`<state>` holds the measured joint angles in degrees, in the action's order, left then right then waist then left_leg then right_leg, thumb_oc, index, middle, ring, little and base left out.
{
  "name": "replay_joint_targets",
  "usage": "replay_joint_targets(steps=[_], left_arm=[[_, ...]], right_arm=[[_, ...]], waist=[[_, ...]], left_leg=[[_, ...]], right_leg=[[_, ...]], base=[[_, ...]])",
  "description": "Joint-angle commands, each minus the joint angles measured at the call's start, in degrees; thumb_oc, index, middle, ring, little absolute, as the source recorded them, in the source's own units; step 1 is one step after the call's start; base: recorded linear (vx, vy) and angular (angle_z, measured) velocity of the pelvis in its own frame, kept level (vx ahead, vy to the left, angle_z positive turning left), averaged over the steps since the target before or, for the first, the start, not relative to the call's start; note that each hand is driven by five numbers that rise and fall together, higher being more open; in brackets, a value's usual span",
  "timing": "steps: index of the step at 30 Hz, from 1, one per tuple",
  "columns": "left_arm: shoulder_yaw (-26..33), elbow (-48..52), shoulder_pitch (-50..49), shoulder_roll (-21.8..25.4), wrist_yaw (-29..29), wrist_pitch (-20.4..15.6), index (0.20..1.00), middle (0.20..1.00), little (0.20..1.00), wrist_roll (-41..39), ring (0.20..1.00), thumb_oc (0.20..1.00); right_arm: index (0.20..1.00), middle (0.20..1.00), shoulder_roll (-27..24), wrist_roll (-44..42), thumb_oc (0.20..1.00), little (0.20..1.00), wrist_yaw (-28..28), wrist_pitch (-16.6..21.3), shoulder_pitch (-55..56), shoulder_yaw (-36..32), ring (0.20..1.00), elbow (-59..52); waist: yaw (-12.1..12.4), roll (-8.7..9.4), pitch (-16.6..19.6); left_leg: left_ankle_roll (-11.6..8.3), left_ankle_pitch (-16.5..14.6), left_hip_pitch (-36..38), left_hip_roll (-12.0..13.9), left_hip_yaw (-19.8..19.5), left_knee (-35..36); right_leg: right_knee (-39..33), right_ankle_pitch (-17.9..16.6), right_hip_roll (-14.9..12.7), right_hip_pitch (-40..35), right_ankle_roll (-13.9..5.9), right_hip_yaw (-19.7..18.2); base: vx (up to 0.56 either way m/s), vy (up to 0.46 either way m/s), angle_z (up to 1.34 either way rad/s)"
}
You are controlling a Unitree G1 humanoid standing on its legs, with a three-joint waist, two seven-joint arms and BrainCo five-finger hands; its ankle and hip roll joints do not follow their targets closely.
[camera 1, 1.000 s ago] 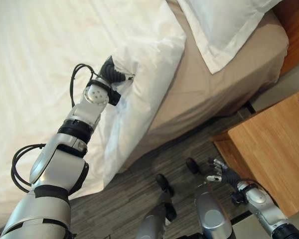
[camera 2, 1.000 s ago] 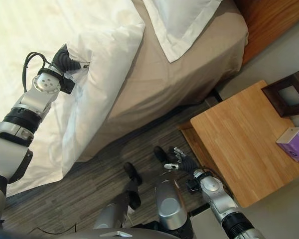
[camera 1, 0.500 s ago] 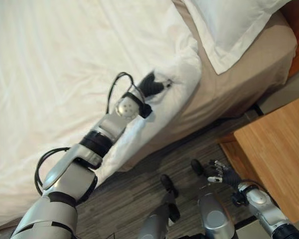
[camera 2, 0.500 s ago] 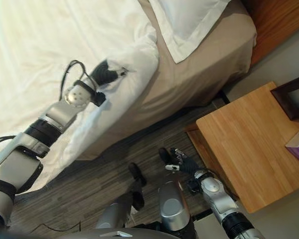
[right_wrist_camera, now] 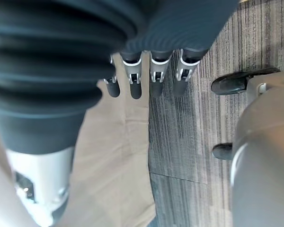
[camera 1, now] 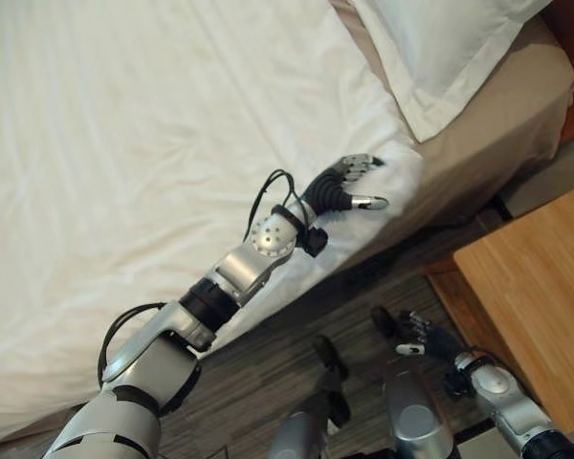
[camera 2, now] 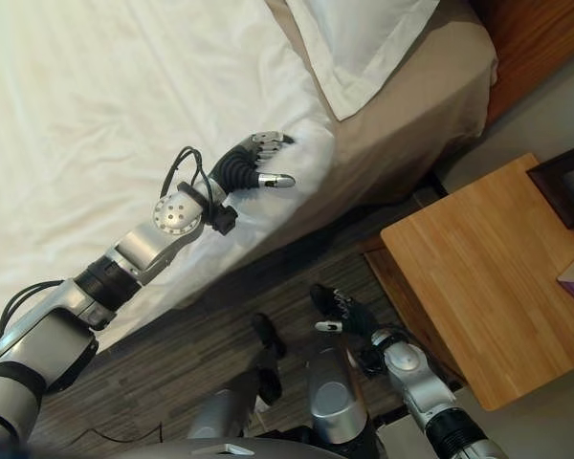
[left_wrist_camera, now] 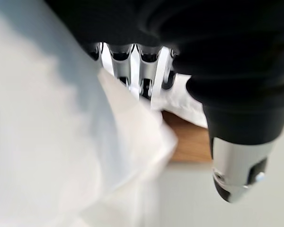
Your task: Making the bed.
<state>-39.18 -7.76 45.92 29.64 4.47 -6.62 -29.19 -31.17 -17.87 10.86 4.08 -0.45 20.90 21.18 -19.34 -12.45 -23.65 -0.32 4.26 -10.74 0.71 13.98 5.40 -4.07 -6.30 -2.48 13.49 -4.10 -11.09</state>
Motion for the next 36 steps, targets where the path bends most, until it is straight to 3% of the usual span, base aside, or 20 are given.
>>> replay_joint_targets(steps=[1, 7, 11, 16, 17, 18, 20, 21, 22, 26, 30, 35, 36], left_arm=[[0.2, 2.4, 0.2, -1.2, 2.9, -3.2, 1.0, 1.0, 1.0, -6.0, 1.0, 1.0], [1.5, 8.4, -4.1, 1.0, 4.3, -3.4, 1.0, 1.0, 1.0, -9.4, 1.0, 1.0], [5.1, 10.8, -9.5, 2.1, 4.3, -3.8, 1.0, 1.0, 1.0, -12.4, 1.0, 1.0], [17.9, 11.7, -27.9, -0.4, 2.9, -4.1, 1.0, 1.0, 1.0, -16.7, 1.0, 1.0], [17.9, 11.7, -28.0, -0.4, 2.9, -4.1, 1.0, 1.0, 1.0, -16.7, 1.0, 1.0], [22.2, 12.2, -34.8, -0.4, 3.6, -3.5, 1.0, 1.0, 1.0, -17.9, 1.0, 1.0], [23.8, 11.6, -37.4, -0.7, 3.7, -3.4, 1.0, 1.0, 1.0, -17.5, 1.0, 1.0], [25.9, 10.9, -42.6, -1.1, 3.9, -2.4, 1.0, 1.0, 1.0, -17.1, 1.0, 1.0], [26.8, 10.7, -44.8, -0.9, 4.1, -2.1, 1.0, 1.0, 1.0, -16.2, 1.0, 1.0], [29.3, 8.5, -51.9, -3.0, 3.2, -0.7, 1.0, 1.0, 1.0, -17.5, 1.0, 1.0], [28.1, 6.2, -54.3, -5.3, 1.7, 0.4, 1.0, 1.0, 1.0, -19.7, 1.0, 1.0], [23.3, 7.0, -53.8, -6.4, 0.8, 1.3, 1.0, 1.0, 1.0, -20.5, 1.0, 1.0], [21.0, 8.6, -52.7, -6.0, 0.7, 1.8, 1.0, 1.0, 1.0, -20.5, 1.0, 1.0]], right_arm=[[1.0, 1.0, -3.1, 1.4, 1.0, 1.0, 0.4, 1.9, 4.2, -0.4, 1.0, -2.6], [1.0, 1.0, -2.9, 1.4, 1.0, 1.0, 0.7, 2.3, 4.7, -0.8, 1.0, -2.0], [1.0, 1.0, -0.6, -4.4, 1.0, 1.0, 0.0, 2.2, 5.7, -3.3, 1.0, 1.4], [1.0, 1.0, 3.1, -12.4, 1.0, 1.0, -7.1, 3.5, 5.4, -16.7, 1.0, 8.9], [1.0, 1.0, 3.1, -12.4, 1.0, 1.0, -7.1, 3.5, 5.3, -16.7, 1.0, 8.9], [1.0, 1.0, 3.7, -15.1, 1.0, 1.0, -11.4, 4.4, 3.7, -24.3, 1.0, 11.2], [1.0, 1.0, 3.6, -15.7, 1.0, 1.0, -13.1, 4.6, 2.5, -26.4, 1.0, 12.6], [0.238, 0.238, 2.3, -16.6, 0.238, 0.238, -15.3, 4.6, 0.7, -30.3, 0.238, 11.7], [0.2, 0.2, 1.7, -16.8, 0.2, 0.2, -15.7, 4.8, -0.2, -31.3, 0.2, 11.3], [0.2, 0.2, 0.3, -19.0, 0.2, 0.2, -17.6, 6.1, -4.1, -33.1, 0.2, 5.3], [0.2, 0.2, 0.6, -21.7, 0.2, 0.2, -19.4, 7.2, -10.2, -31.4, 0.2, 3.3], [0.2, 0.2, 4.5, -27.2, 0.2, 0.2, -20.2, 6.9, -19.8, -22.4, 0.2, 1.3], [0.2, 0.2, 6.6, -28.1, 0.2, 0.2, -19.5, 5.5, -22.5, -17.3, 0.2, 0.4]], waist=[[-0.1, 0.44, 4.6], [0.7, 0.44, 5.5], [1.5, 0.91, 6.2], [3.2, 2.53, 8.5], [3.2, 2.51, 8.7], [3.9, 3.04, 9.8], [4.3, 3.28, 10.5], [5.4, 3.82, 11.9], [6.2, 4.15, 12.5], [8.6, 5.45, 14.5], [10.3, 6.27, 15.8], [12.3, 6.71, 17.4], [13.0, 6.72, 18.0]], left_leg=[[-4.29, 0.6, 3.2, 1.5, -1.4, -0.4], [-4.26, 0.5, 3.8, 1.6, -1.9, -0.4], [-4.21, 0.4, 4.4, 1.8, -2.3, -0.4], [-3.76, -0.5, 6.3, 2.1, -3.1, -0.4], [-3.8, -0.4, 6.1, 2.1, -3.0, -0.4], [-3.49, -1.1, 7.3, 2.1, -3.4, -0.4], [-3.44, -1.2, 7.5, 2.2, -3.4, -0.4], [-3.18, -1.6, 8.2, 2.3, -3.8, -0.4], [-3.04, -1.7, 8.4, 2.2, -4.1, -0.4], [-2.65, -2.2, 9.1, 2.0, -4.7, -0.4], [-2.37, -2.4, 9.6, 1.9, -5.1, -0.4], [-2.12, -2.7, 10.0, 1.9, -5.3, -0.4], [-2.1, -2.7, 10.0, 1.9, -5.4, -0.4]], right_leg=[[2.3, 1.5, -2.0, 0.9, -2.25, 1.9], [2.2, 1.7, -1.8, -0.1, -2.08, 2.5], [2.0, 2.0, -1.6, -1.0, -2.01, 2.9], [1.8, 3.0, -1.2, -3.5, -1.77, 3.7], [1.8, 2.8, -1.2, -3.2, -1.74, 3.7], [1.5, 3.4, -1.2, -4.9, -1.76, 3.9], [1.4, 3.4, -1.1, -5.2, -1.67, 4.0], [1.1, 3.4, -1.2, -6.2, -1.6, 4.4], [0.9, 3.5, -1.2, -6.7, -1.57, 4.6], [0.3, 3.5, -1.2, -7.8, -1.57, 5.2], [-0.2, 3.5, -1.4, -8.9, -1.68, 5.5], [-0.4, 3.4, -1.2, -9.5, -1.69, 5.8], [-0.6, 3.3, -1.2, -9.7, -1.63, 6.0]], base=[[0.0, -0.005, 0.03], [0.0, -0.005, 0.01], [0.01, -0.021, 0.07], [0.04, -0.018, 0.09], [0.11, 0.001, 0.13], [0.1, 0.011, 0.07], [0.1, 0.007, -0.01], [0.09, -0.015, 0.06], [0.11, -0.006, 0.04], [0.05, -0.017, 0.12], [0.03, -0.02, 0.07], [0.01, -0.005, 0.03], [0.01, -0.025, 0.09]])
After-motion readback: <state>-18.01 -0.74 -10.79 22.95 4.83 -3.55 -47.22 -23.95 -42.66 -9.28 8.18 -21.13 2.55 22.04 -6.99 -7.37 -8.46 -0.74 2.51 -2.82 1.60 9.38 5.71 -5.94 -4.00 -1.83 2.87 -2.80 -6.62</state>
